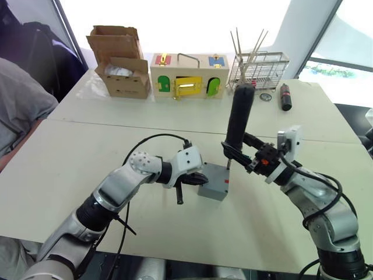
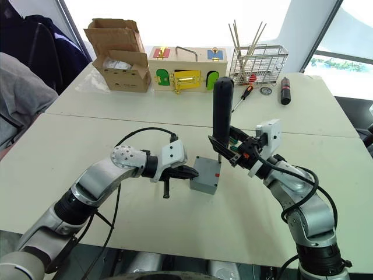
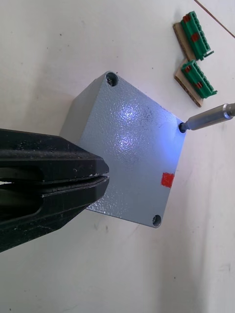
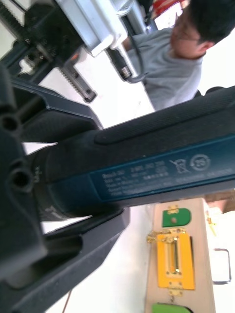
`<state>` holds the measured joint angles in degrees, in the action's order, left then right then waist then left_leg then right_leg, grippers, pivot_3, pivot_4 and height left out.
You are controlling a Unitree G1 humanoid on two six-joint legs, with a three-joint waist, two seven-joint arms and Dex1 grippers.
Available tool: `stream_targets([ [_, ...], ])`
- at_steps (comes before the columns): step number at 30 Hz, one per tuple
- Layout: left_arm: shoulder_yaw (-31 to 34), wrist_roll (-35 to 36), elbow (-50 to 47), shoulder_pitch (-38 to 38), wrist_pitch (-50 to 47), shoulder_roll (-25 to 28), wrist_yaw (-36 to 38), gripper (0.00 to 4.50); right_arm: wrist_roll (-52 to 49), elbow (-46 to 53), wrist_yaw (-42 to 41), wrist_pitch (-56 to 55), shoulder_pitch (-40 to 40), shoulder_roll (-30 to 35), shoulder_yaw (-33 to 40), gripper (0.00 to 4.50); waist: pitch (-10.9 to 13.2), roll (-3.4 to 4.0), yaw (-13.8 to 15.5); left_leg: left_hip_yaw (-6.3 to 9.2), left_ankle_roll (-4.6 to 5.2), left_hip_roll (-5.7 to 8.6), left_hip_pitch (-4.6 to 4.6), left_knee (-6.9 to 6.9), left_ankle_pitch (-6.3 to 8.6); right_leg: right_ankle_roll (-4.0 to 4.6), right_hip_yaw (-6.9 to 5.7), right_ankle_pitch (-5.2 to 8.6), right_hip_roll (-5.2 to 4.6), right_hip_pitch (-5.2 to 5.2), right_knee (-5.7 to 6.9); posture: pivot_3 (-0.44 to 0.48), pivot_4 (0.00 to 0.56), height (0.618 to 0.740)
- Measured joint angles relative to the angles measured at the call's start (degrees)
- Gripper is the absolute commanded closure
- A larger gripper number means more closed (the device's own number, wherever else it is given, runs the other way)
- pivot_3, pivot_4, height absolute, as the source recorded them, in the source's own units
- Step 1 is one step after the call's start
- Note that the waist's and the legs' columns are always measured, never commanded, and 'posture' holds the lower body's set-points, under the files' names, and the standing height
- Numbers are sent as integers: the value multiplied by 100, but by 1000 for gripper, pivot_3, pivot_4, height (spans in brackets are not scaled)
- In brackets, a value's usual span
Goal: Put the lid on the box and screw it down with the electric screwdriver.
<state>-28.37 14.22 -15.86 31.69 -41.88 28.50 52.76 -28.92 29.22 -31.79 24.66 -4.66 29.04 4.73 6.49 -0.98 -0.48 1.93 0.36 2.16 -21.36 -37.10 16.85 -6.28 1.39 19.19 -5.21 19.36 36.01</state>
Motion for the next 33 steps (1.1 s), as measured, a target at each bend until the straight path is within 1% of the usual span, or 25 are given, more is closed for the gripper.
stream_targets([
  [5,1,0,13,12,17,-16,-13,4500,-228,-17,8,12,53,-114,179,2600,11,9,4,0,0,0,-4,2,0,1,0,0,-2,2,-3,0,150,740],
  [7,11,0,20,16,26,-33,-19,4500,-426,3,-4,96,8,-101,337,2600,26,26,4,-1,0,1,-6,2,0,1,0,0,-3,4,-4,0,150,740],
  [9,23,-1,23,49,51,-40,-29,4500,-696,14,5,375,-136,-24,482,2600,72,46,-2,-3,1,1,-11,1,0,5,1,-3,-4,9,-4,0,150,740],
  [11,51,0,23,69,96,-48,-27,4500,-1026,12,39,747,-395,216,593,2600,117,70,-8,-7,2,3,-24,0,-1,8,3,-6,-7,26,-2,0,150,740],
  [13,77,6,15,84,136,-58,-18,4500,-1623,5,135,1251,-854,462,848,2600,137,84,-13,-7,2,3,-64,-1,-2,3,2,-9,-6,68,7,0,150,740],
  [15,109,14,14,93,155,-88,-9,4500,-2152,3,211,1543,-1259,675,1155,2600,136,86,-9,-4,-7,4,-113,-3,-10,-35,-2,-29,-1,120,19,0,150,740],
  [17,176,38,16,46,168,-137,-11,4500,-2843,-37,313,1900,-1689,967,1458,2600,141,90,1,-3,-8,3,-115,-1,-10,-35,-9,-29,-1,122,17,0,150,740],
  [20,524,274,84,-75,57,-287,-91,4500,-3852,-229,562,2363,-2215,1304,1761,2600,176,83,-7,-2,-8,3,-119,-4,-10,-36,-13,-29,-1,119,12,0,150,740],
  [22,762,407,121,-123,-99,-345,-181,4500,-4241,-461,785,2549,-2428,1366,1845,2600,212,65,-13,-2,-8,3,-122,-7,-11,-36,-13,-29,-1,120,14,0,150,740],
  [26,1022,538,122,-126,-274,-365,-324,4500,-4460,-1088,1265,2901,-2694,1393,1788,2600,253,78,-16,-4,-8,5,-140,-16,-12,-39,-12,-31,-2,135,20,0,150,740],
  [27,1064,570,120,-124,-291,-384,-346,4500,-4454,-1242,1412,3013,-2792,1437,1738,2600,257,83,-15,-4,-10,5,-158,-19,-13,-39,-12,-31,-2,152,23,0,150,740],
  [28,1127,614,112,-99,-310,-409,-383,4500,-4434,-1444,1587,3143,-2906,1535,1662,2600,259,85,-13,-4,-24,6,-196,-25,-23,-42,-13,-33,0,195,32,0,150,740],
  [29,1211,689,110,-53,-408,-429,-432,4500,-4440,-1738,1794,3358,-3075,1635,1596,2600,263,85,-10,-3,-62,6,-222,-38,-46,-49,-14,-37,4,222,45,0,150,740],
  [30,1319,832,84,69,-575,-454,-456,4500,-4419,-2142,2017,3668,-3327,1843,1518,2600,274,92,0,-3,-63,7,-235,-45,-47,-48,-16,-37,4,233,54,0,150,740],
  [31,1444,959,-6,221,-711,-467,-462,4500,-4308,-2472,2193,3910,-3538,2108,1448,2600,282,94,30,-3,-63,8,-282,-68,-47,-49,-18,-37,4,275,75,0,150,740],
  [32,1614,1151,-149,421,-878,-466,-454,4500,-4080,-2866,2313,4261,-3812,2560,1278,2600,287,100,82,-6,-63,11,-333,-101,-47,-49,-19,-36,3,334,115,0,150,740],
  [33,1770,1345,-357,603,-1031,-404,-426,4500,-3790,-3309,2297,4680,-4092,3065,1015,2600,289,105,127,-6,-63,12,-359,-105,-48,-49,-21,-36,3,357,114,0,150,740],
])
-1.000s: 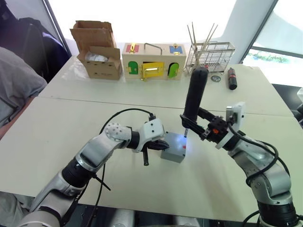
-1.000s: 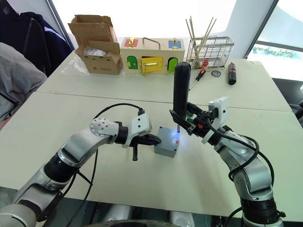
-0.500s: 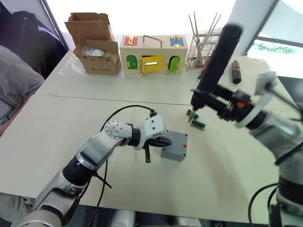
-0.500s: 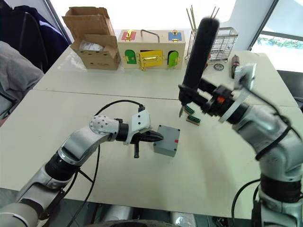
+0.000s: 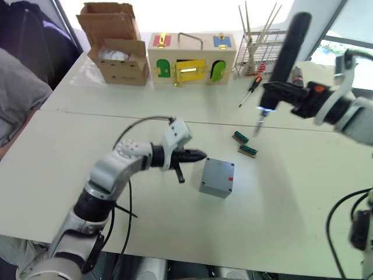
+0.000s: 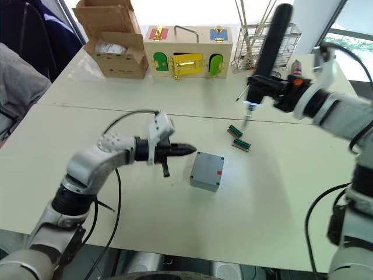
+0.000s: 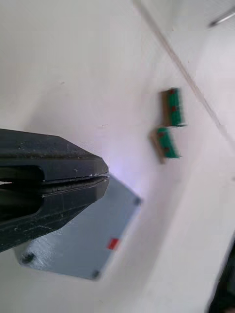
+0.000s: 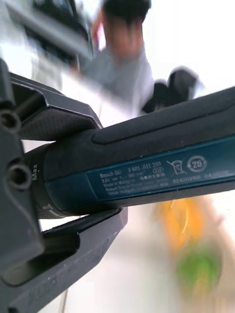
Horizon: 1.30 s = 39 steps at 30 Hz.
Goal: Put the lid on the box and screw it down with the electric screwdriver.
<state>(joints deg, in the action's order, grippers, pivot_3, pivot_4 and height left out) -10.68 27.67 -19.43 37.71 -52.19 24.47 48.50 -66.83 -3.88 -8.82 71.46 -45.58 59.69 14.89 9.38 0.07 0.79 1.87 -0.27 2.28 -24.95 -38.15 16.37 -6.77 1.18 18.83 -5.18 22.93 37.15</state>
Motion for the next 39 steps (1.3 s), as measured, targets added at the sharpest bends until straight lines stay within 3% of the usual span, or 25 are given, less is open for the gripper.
stream_targets([
  [4,-57,336,-686,57,-177,471,319,4500,799,-1034,-1147,549,-291,1023,-735,2600,-1,2,-24,-2,4,-1,-3,20,3,0,-8,0,7,-3,-6,0,150,740],
  [8,-483,468,-1147,-214,-167,679,573,4500,1700,-1692,-2618,403,122,1517,-1707,2600,4,4,-35,-10,8,-2,-2,1,4,-1,-7,0,10,-2,-5,0,150,740],
  [13,-786,452,-1288,-300,-83,624,425,4500,2464,-2342,-3547,719,335,1458,-2608,2600,19,30,-25,-17,43,2,15,-7,-31,-15,6,-25,15,-6,22,0,150,740],
  [16,-887,399,-1295,-405,-78,621,270,4500,2753,-2574,-3794,931,309,1308,-2748,2600,19,35,-63,-21,51,1,57,0,-29,-12,13,-30,19,-37,25,0,150,740],
  [23,-893,333,-1356,-795,-76,667,-67,4500,3588,-2895,-4064,723,203,998,-2988,2600,20,32,-52,-21,22,1,55,2,-46,-13,13,-30,19,-38,17,0,150,740],
  [25,-889,296,-1352,-862,-77,626,-216,4500,3788,-3034,-4120,621,144,914,-2987,1570,20,24,-44,-21,22,2,57,-6,-46,-14,12,-31,18,-47,17,0,150,740],
  [29,-805,148,-1134,-867,-9,321,-676,4500,4134,-3170,-4201,379,49,815,-2967,123,16,10,-16,-20,22,9,61,-10,-46,-18,12,-33,15,-55,13,0,150,740],
  [35,202,-359,-150,-742,432,16,-1705,4500,4517,-3250,-4121,-208,-20,628,-2673,23,15,0,-29,-29,21,10,58,-8,-46,-23,17,-36,14,-38,17,0,150,740],
  [39,939,-385,-84,-783,596,39,-2027,4500,4616,-3035,-4057,-1023,-426,565,-2030,23,15,3,-52,-33,15,6,53,7,-48,-25,21,-37,18,-19,22,0,150,740],
])
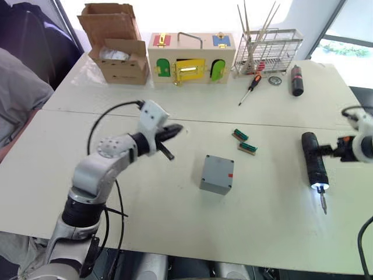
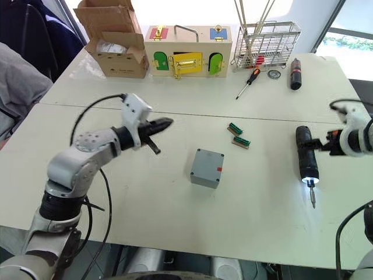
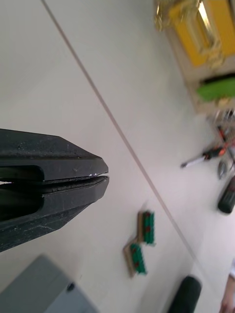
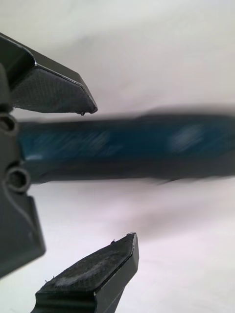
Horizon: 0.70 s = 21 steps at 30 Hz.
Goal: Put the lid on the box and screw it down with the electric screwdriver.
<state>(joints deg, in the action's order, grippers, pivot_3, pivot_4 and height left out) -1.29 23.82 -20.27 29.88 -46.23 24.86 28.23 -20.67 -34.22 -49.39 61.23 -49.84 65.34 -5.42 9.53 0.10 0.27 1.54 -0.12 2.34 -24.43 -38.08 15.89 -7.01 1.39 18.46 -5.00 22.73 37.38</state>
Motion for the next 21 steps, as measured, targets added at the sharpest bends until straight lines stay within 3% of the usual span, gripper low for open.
stream_targets([
  [3,352,181,-55,-229,-202,87,-51,4500,-316,493,96,-233,-86,-254,896,23,0,-3,10,6,-4,-6,1,-2,-2,0,-5,0,2,-4,2,0,150,740],
  [6,921,644,-331,-850,-714,334,40,4500,-955,2282,-218,-718,1497,-723,2118,23,-14,-35,61,35,-5,-10,-2,4,0,0,-17,0,-1,-18,1,0,150,740],
  [8,1313,1019,-480,-1301,-1138,485,107,4500,-1457,3256,-432,-656,2525,-1177,2470,23,-12,-33,88,38,-5,0,-8,-4,0,-1,-18,0,-9,-16,10,0,150,740],
  [13,1624,2005,-1395,-2624,-1745,729,452,4500,-2525,4249,-917,-179,3957,-1399,3394,23,-15,-33,66,23,5,17,21,-18,4,-3,-8,-2,-36,-55,-6,0,150,740],
  [16,1652,2351,-1771,-3210,-1853,955,611,4500,-2486,4551,-1130,-252,4841,-1191,3467,23,-19,-38,45,24,5,12,31,-9,5,-2,-8,-1,-34,-54,-6,0,150,740],
  [21,1586,2443,-1870,-3364,-1738,1134,687,4500,-2078,4872,-1487,-796,5813,-1006,2989,23,-36,-9,20,15,24,12,39,-4,16,-2,3,-1,-30,-53,-4,0,150,740],
])
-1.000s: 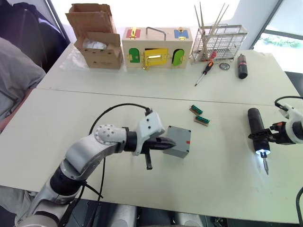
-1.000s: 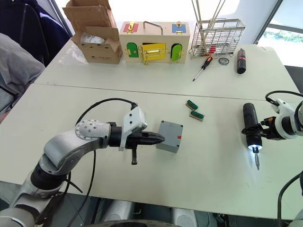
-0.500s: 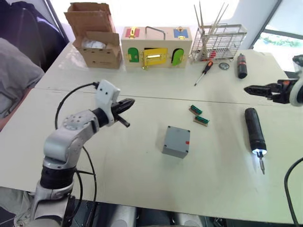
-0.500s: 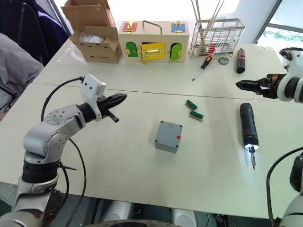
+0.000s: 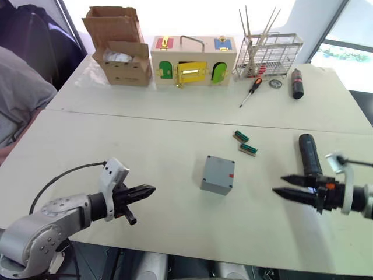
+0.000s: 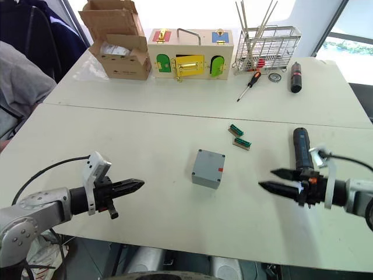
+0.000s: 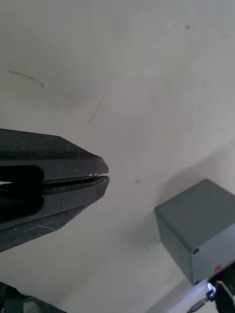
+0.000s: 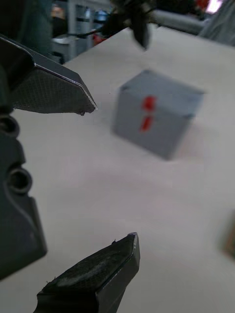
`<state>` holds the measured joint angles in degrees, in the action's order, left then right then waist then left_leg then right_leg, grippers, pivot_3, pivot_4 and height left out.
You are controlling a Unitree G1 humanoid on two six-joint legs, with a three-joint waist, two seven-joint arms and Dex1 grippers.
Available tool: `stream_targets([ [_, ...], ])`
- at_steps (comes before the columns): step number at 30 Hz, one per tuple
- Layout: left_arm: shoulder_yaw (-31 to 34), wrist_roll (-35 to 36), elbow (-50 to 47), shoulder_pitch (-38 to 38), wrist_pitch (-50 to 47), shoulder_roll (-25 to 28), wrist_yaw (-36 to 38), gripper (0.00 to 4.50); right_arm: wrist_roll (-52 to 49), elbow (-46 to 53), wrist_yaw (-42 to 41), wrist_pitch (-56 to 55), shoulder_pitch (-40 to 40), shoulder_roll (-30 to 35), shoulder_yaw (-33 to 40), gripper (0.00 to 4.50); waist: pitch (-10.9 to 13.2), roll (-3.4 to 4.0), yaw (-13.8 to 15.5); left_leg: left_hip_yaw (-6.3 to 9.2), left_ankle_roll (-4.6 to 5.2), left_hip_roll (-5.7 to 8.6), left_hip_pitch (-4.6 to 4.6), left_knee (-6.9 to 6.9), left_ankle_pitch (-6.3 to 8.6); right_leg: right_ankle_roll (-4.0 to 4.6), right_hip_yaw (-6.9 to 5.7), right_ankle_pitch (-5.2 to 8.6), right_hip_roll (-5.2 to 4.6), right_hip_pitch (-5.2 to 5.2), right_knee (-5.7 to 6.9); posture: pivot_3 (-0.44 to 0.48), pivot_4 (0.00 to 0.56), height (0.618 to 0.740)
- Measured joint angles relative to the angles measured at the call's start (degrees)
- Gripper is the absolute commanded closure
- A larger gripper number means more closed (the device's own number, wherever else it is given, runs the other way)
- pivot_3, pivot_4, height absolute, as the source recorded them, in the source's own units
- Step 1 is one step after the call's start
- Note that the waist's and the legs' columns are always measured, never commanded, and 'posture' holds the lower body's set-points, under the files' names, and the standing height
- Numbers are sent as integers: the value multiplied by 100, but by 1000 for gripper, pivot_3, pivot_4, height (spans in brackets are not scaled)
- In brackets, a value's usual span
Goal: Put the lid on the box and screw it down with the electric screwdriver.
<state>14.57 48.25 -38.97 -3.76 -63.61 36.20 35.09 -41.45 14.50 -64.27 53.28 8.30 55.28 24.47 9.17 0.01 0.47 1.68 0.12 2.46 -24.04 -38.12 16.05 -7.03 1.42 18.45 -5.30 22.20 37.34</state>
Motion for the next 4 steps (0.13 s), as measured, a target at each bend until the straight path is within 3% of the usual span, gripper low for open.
stream_targets([
  [4,-289,-1,72,146,79,99,110,4500,202,82,-47,-340,218,56,-160,23,0,0,20,1,-3,-2,1,0,-1,0,-1,0,3,-1,-1,0,150,740],
])
